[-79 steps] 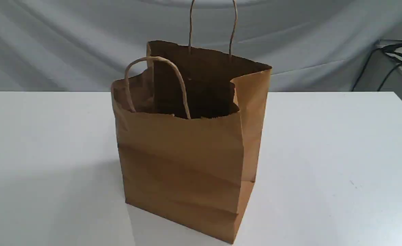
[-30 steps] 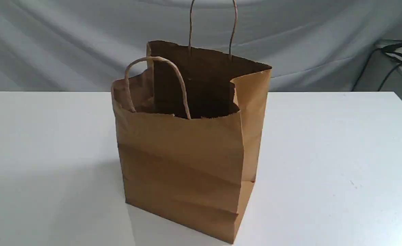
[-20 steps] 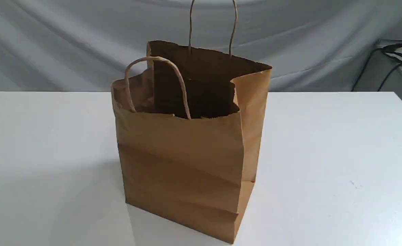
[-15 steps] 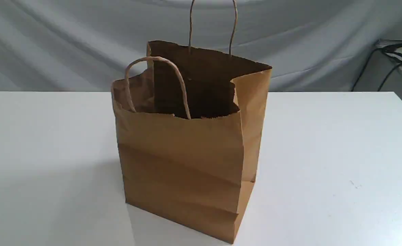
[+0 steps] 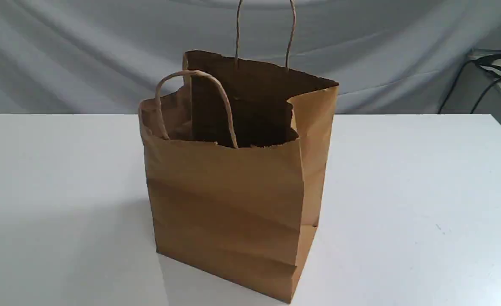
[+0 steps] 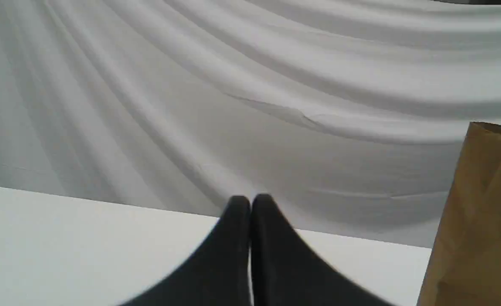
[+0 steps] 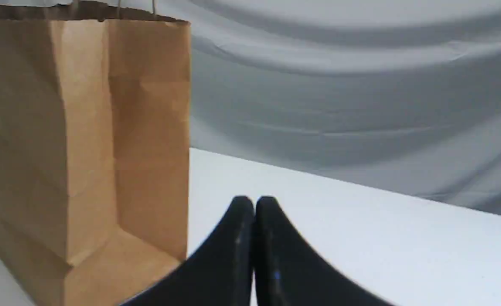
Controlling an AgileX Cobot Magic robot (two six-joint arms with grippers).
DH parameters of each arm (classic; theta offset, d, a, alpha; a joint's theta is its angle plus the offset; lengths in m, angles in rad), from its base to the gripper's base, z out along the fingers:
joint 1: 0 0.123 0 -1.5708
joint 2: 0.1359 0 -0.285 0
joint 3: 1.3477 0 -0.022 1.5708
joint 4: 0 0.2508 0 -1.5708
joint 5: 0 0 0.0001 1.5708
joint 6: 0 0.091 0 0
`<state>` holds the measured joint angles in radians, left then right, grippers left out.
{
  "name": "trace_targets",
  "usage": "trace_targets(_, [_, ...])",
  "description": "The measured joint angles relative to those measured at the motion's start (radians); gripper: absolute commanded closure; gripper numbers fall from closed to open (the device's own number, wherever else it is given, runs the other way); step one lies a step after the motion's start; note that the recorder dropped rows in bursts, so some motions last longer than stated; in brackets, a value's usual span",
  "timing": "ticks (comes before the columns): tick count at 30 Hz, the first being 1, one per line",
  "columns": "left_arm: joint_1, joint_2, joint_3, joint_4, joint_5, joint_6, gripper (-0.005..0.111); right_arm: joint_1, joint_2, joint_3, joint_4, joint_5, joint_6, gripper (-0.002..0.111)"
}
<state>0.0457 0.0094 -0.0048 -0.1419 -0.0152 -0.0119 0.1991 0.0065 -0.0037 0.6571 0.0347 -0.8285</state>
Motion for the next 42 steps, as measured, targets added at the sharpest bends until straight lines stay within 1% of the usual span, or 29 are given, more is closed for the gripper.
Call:
trace_targets(4, [0.000,0.000,0.000,0.003,0.007,0.000,0.107,0.000,0.000,0.000,-0.010,-0.131,0.000,0.108])
trace_targets(10, [0.000,0.000,0.000,0.095,0.022,0.000,0.107,0.000,0.000,0.000,0.100,-0.251,0.000,0.108])
trace_targets(13, [0.000,0.000,0.000,0.103,0.022,0.000,0.107,0.000,0.000,0.000,0.129,-0.316,0.000,0.108])
trace_targets(15, [0.000,0.000,0.000,0.103,0.022,0.000,0.107,0.000,0.000,0.000,0.140,-0.328,0.000,0.108])
trace_targets(25, [0.000,-0.004,0.000,0.105,0.026,0.000,0.107,0.000,0.000,0.000,0.080,-0.222,0.000,0.108])
trace_targets(27, [0.000,-0.004,0.000,0.107,0.026,0.000,0.107,0.000,0.000,0.000,0.073,-0.180,0.000,0.108])
trace_targets(31, [0.000,-0.004,0.000,0.127,0.026,0.000,0.107,0.000,0.000,0.000,0.073,-0.022,0.002,0.108])
trace_targets(34, [0.000,-0.004,0.000,0.129,0.026,0.000,0.107,0.000,0.000,0.000,0.071,0.054,0.004,0.108])
trace_targets(42, [0.000,-0.004,0.000,0.132,0.026,0.000,0.107,0.000,0.000,0.000,0.071,0.090,0.004,0.108])
